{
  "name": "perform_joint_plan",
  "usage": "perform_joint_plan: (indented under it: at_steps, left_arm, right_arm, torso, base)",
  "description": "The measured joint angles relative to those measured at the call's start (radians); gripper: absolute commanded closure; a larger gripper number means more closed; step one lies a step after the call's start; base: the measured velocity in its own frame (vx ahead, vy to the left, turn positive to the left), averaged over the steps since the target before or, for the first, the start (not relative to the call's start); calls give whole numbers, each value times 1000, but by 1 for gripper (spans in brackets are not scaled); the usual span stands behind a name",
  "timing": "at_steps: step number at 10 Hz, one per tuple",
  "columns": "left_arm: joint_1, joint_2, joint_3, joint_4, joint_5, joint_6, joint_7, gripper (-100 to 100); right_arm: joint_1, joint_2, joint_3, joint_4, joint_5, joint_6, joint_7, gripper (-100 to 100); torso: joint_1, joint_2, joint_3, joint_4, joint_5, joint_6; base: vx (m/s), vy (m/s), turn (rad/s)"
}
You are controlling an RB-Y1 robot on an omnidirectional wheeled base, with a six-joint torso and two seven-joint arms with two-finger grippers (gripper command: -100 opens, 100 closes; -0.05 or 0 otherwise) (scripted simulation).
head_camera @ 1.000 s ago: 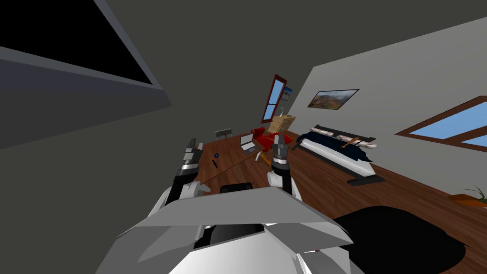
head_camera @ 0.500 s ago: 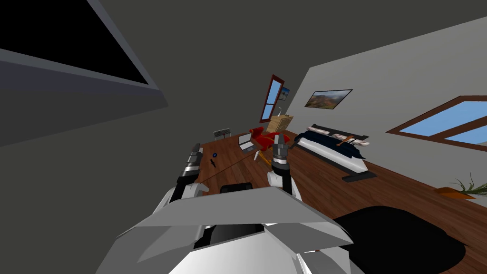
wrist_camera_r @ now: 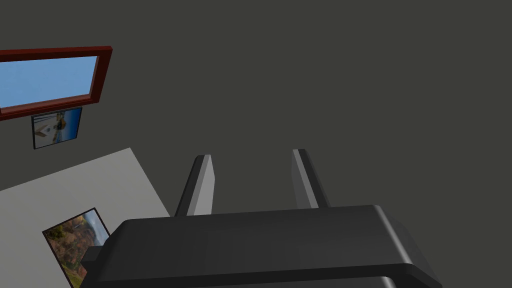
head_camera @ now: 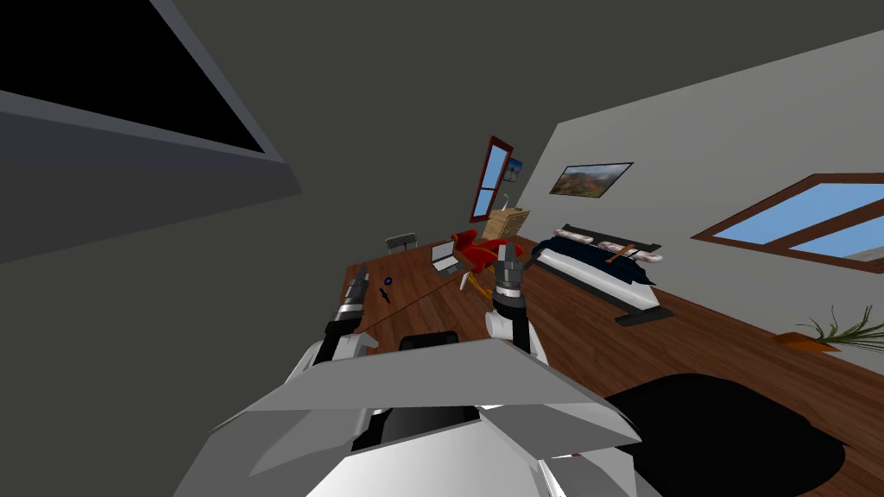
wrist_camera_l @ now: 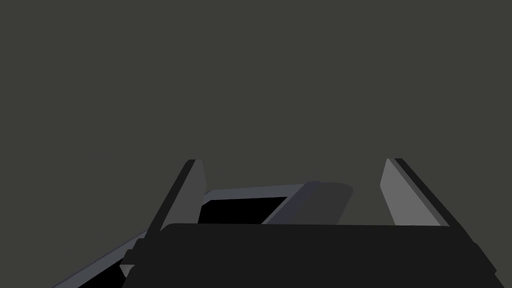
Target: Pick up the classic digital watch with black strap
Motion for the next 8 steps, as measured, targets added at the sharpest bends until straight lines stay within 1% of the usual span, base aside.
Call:
perform_joint_plan:
  at_steps: [1,2,3,4,5,7,8]
  left_arm:
    - [-10,6,8,28,-1,-1,-17,-100]
    - [-12,10,12,51,-1,-1,-29,-100]
    - [-17,10,16,69,-5,-2,-49,-100]
    - [-24,14,21,101,-5,-11,-63,-100]
    - [-29,17,25,126,-4,-17,-66,-100]
    - [-46,16,32,187,-9,-24,-99,-100]
    - [-51,15,36,215,-13,-31,-121,-100]
  right_arm:
    - [0,0,0,0,0,0,0,0]
    - [0,0,0,0,0,0,0,0]
    - [0,0,0,0,0,0,0,0]
    - [0,0,0,0,0,0,0,0]
    - [0,0,0,0,0,0,0,0]
    - [0,0,0,0,0,0,0,0]
    - [0,0,0,0,0,0,0,0]
  torso:
    - [0,0,0,0,0,0]
    - [0,0,0,0,0,0]
    - [0,0,0,0,0,0]
    - [0,0,0,0,0,0]
    - [1,-1,0,0,0,0]
    - [1,-1,0,0,0,0]
    - [0,0,0,0,0,0]
  base:
    - [-19,-19,-19]
    - [-18,-22,-39]
    - [-14,-19,-16]
    - [-5,-9,5]
    - [-10,-15,-29]
    - [-12,-15,-25]
    - [-11,-16,-15]
